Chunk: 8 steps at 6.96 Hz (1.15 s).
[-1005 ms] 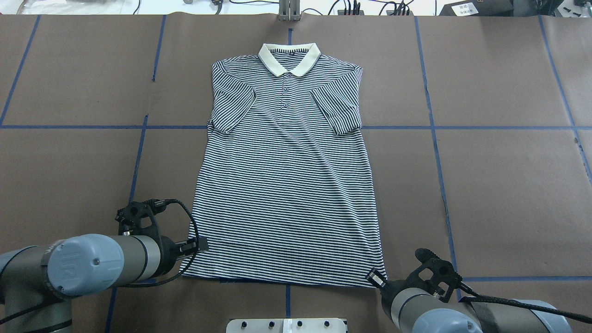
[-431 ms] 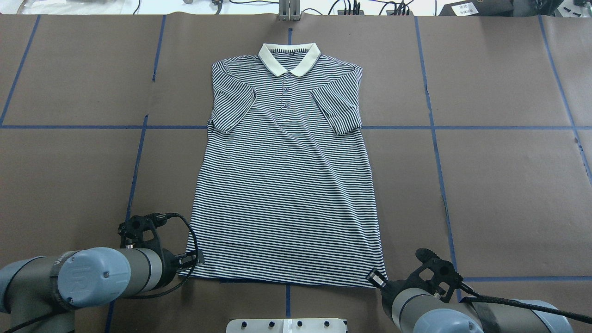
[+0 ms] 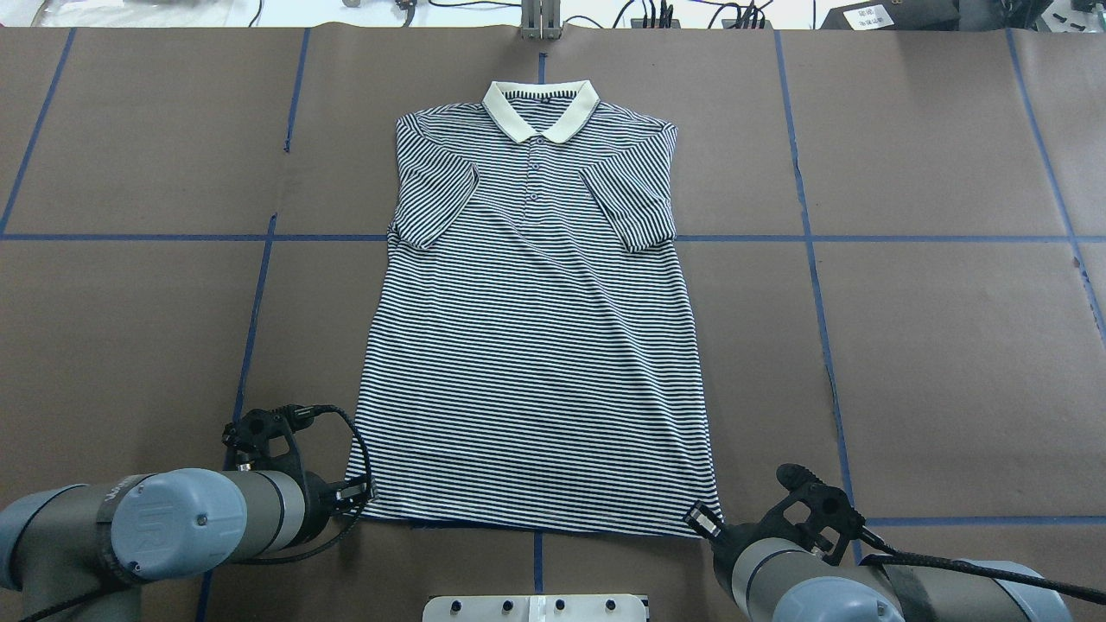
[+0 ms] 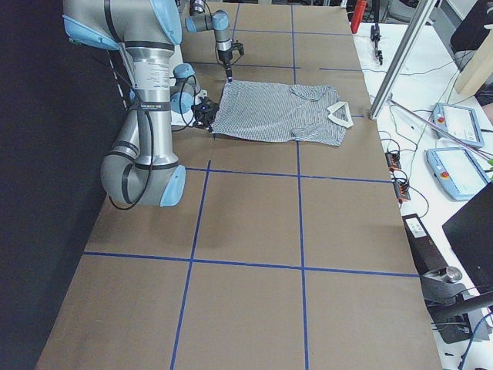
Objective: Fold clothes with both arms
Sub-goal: 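Grasp both hem corners nearest the robot with both grippers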
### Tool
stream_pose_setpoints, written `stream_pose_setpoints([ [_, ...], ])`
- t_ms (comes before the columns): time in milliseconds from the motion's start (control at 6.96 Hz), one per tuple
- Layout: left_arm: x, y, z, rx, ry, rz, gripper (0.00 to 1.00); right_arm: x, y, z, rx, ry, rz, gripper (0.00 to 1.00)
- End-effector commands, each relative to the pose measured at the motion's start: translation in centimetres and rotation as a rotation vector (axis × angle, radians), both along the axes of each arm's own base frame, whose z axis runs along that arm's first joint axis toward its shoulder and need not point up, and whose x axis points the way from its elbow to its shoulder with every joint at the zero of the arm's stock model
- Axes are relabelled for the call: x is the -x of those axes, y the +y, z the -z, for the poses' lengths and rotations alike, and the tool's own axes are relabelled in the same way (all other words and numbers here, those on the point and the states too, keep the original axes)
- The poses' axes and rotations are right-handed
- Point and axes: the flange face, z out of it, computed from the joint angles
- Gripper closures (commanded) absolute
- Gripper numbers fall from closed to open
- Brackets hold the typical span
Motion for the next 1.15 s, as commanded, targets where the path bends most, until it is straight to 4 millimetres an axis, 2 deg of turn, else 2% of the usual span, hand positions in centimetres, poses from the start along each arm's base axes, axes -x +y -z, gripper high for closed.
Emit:
stream_pose_setpoints([
  [0, -0.2, 0.4, -0.2, 0.001, -0.005, -0.009, 0.45, -0.1, 0.0, 0.1, 0.000, -0.003, 0.000, 1.00],
  [144, 0.0, 0.4, -0.6, 0.003, -0.011, -0.009, 0.51, -0.1, 0.0, 0.1, -0.001, -0.003, 0.001, 1.00],
  [287, 0.0, 0.4, -0.6, 0.003, -0.013, -0.009, 0.64, -0.1, 0.0, 0.2, -0.001, -0.004, 0.001, 1.00],
  [431, 0.0, 0.5, -0.5, 0.003, -0.011, -0.010, 0.97, -0.1, 0.0, 0.2, -0.001, -0.004, 0.001, 1.00],
  [718, 0.1, 0.6, -0.2, 0.004, -0.005, -0.011, 1.00, -0.1, 0.0, 0.2, -0.001, -0.004, 0.001, 1.00],
  [862, 0.5, 0.6, 0.7, 0.002, 0.013, -0.011, 1.00, -0.1, 0.1, 0.3, -0.001, -0.006, 0.003, 1.00],
  [1005, 0.7, 2.1, 2.0, 0.054, 0.034, 0.004, 1.00, -0.8, 0.5, 0.8, 0.000, -0.020, 0.011, 1.00],
])
